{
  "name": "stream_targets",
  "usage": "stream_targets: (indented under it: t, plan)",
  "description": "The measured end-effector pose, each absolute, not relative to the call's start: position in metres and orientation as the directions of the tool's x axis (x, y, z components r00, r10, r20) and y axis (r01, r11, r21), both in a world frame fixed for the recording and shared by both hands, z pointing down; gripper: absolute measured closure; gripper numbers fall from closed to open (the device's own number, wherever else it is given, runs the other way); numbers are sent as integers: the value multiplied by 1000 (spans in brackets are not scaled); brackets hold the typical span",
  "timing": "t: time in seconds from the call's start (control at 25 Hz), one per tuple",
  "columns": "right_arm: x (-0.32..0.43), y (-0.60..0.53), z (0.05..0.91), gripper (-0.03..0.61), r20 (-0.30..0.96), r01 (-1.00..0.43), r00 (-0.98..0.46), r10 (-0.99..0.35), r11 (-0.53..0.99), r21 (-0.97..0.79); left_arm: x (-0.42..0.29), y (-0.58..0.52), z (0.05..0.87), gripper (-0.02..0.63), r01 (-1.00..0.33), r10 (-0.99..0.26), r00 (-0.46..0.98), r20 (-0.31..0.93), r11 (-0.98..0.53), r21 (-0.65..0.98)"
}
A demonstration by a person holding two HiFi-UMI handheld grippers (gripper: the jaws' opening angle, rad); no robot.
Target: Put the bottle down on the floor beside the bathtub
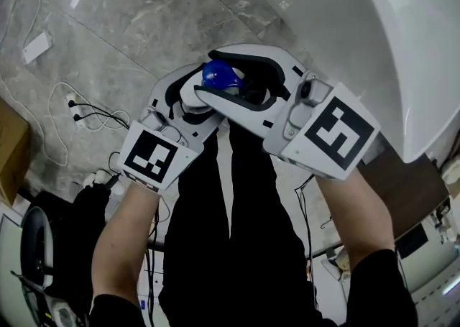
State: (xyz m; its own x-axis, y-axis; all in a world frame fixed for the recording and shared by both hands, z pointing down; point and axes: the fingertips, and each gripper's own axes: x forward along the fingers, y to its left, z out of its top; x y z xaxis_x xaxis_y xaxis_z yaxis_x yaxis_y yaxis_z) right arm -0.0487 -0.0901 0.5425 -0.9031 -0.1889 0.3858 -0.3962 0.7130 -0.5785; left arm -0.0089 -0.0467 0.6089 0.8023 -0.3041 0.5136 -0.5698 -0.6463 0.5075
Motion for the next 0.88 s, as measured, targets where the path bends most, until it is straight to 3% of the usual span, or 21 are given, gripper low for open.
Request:
stream_targets:
  t: [0.28,0.56,0.76,0.8,0.88]
  plan:
    - [-38,-84,550,392,431,-432,-882,-191,694,-576,-41,-47,628,279,-628,-320,759,567,-590,507]
    - [-7,-109,593,391,501,-539,-821,-274,662,-521,-72,-48,659,278,-690,-319,708,630,-502,521]
    - [14,-116,649,391,588,-618,-749,-306,642,-454,-81,-48,660,281,-677,-324,732,599,-444,587]
    - [16,-115,662,391,611,-628,-732,-303,649,-431,-83,-49,660,304,-672,-330,739,587,-427,605]
    - [18,-112,687,391,661,-640,-692,-291,671,-374,-88,-54,660,414,-666,-355,746,563,-393,634]
